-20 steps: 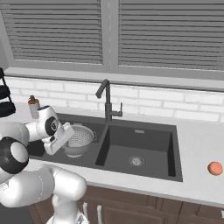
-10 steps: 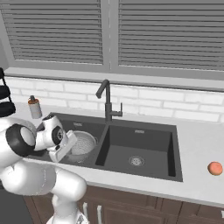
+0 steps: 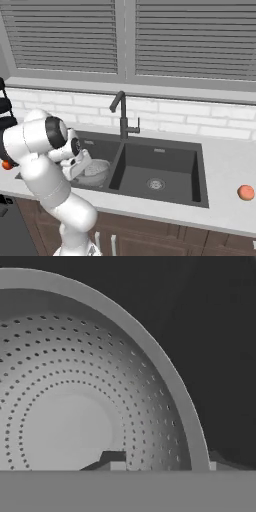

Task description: Put the colander in the sink, put the peach, apple in the colander, and turn on the sink faucet and pour water over the colander.

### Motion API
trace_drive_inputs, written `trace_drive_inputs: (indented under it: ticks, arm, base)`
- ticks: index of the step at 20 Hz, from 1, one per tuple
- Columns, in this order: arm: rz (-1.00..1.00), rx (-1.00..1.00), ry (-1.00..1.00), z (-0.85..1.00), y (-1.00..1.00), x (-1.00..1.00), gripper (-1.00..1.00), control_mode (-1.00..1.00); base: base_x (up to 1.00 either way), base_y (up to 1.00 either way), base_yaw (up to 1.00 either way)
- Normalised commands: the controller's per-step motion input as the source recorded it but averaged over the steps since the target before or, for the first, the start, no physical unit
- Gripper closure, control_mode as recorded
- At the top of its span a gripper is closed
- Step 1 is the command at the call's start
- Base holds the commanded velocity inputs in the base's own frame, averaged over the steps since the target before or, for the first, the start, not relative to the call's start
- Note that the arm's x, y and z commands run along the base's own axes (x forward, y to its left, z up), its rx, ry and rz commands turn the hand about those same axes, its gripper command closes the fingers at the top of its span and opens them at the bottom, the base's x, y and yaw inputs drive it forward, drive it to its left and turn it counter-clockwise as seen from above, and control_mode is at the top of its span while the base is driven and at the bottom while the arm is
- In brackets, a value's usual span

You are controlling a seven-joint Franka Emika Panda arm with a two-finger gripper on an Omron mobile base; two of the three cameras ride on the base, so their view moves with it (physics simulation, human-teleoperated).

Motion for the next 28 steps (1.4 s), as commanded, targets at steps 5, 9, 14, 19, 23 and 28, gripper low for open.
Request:
trace_drive_inputs:
  ticks: [5,9,14,19,23,28]
  arm:
    - [-0.08,0.00,-0.05,-0.50,0.00,0.48,-1.00,-1.00]
    - [-0.08,0.00,-0.14,-0.50,0.00,0.46,-1.00,-1.00]
    - [-0.08,0.00,-0.25,-0.30,0.00,0.31,-1.00,-1.00]
    - [-0.02,0.00,-0.37,-0.08,-0.16,-0.35,-1.00,-1.00]
    - [-0.05,0.08,-0.47,0.00,-0.53,-0.96,-1.00,-1.00]
    - [-0.08,0.24,-0.69,-0.02,-0.35,-0.96,-1.00,-1.00]
  base:
    - [0.00,0.00,0.00]
    - [0.00,0.00,0.00]
    - [0.00,0.00,0.00]
    - [0.00,0.00,0.00]
    - [0.00,0.00,0.00]
    - [0.00,0.00,0.00]
